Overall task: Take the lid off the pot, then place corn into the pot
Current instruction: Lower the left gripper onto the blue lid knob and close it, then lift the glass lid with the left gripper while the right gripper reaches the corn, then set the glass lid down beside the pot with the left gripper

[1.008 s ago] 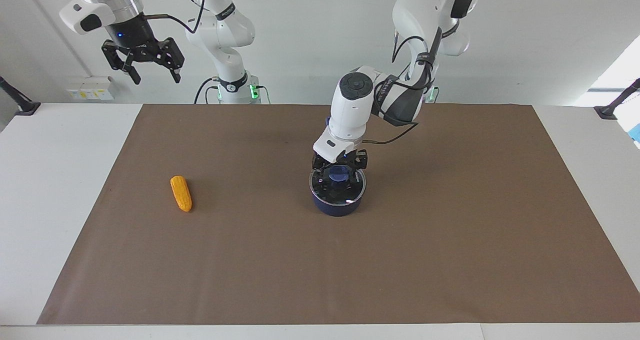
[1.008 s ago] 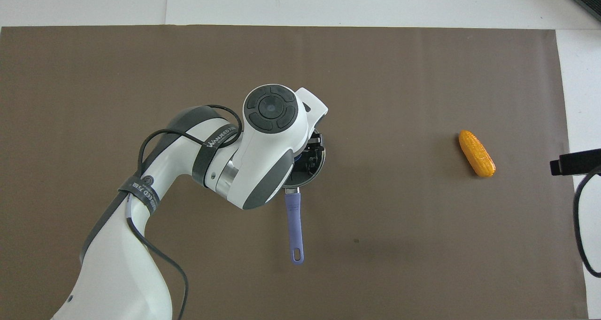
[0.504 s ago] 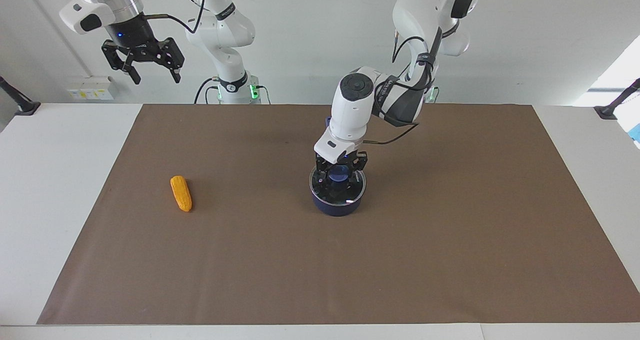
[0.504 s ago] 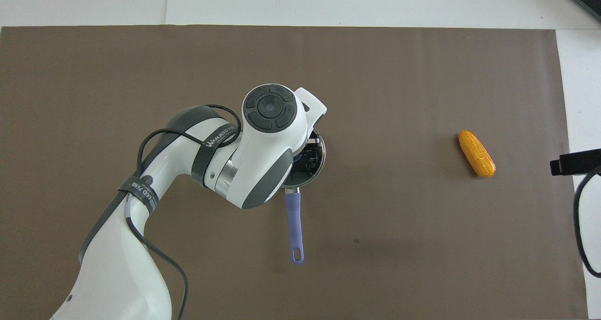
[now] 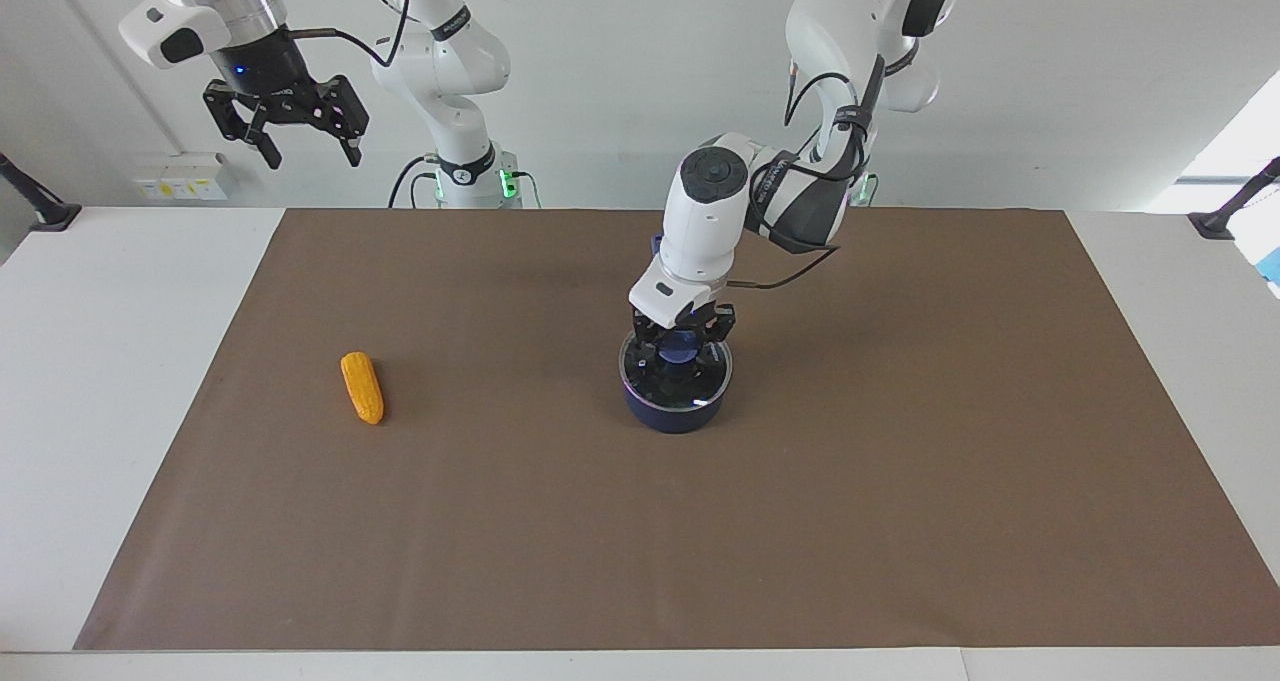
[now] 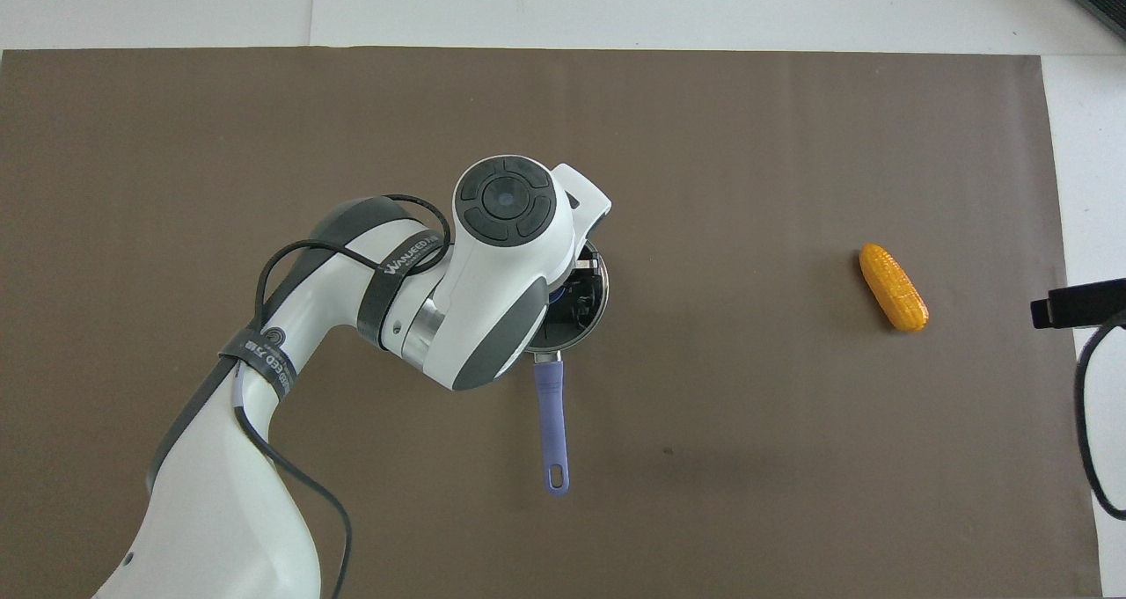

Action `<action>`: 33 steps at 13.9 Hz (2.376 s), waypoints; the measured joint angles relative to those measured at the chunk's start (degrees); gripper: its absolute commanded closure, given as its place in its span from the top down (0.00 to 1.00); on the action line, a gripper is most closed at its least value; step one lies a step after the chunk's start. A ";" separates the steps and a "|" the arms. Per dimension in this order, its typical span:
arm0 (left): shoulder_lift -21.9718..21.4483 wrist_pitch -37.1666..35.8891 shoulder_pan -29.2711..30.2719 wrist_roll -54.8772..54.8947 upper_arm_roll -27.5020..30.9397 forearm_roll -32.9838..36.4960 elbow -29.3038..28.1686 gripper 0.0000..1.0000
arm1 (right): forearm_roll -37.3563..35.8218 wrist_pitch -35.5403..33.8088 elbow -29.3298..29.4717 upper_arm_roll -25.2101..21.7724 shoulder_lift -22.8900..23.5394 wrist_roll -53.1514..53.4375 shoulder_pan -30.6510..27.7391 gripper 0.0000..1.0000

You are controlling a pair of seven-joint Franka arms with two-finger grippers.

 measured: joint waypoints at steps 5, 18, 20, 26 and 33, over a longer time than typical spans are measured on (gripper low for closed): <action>-2.04 -2.66 0.12 0.04 0.92 0.02 1.29 0.00 | 0.00 0.00 0.00 -0.14 0.00 0.00 -0.02 1.00; -11.00 -14.45 13.07 20.66 1.56 0.00 1.60 0.00 | -0.12 31.81 -18.53 0.00 10.52 -2.83 0.65 1.00; -11.78 -15.76 15.50 25.21 1.59 -0.01 1.60 0.00 | -0.14 38.10 -20.88 -0.13 13.82 -7.82 0.59 1.00; -13.40 -20.16 23.99 38.35 1.66 -0.01 1.44 0.00 | -0.18 45.59 -23.30 -0.26 19.90 -27.42 -1.66 1.00; -16.11 -17.32 31.26 49.15 1.71 -0.03 -5.98 0.00 | -0.06 54.01 -27.16 -0.23 25.91 -39.56 -6.78 1.00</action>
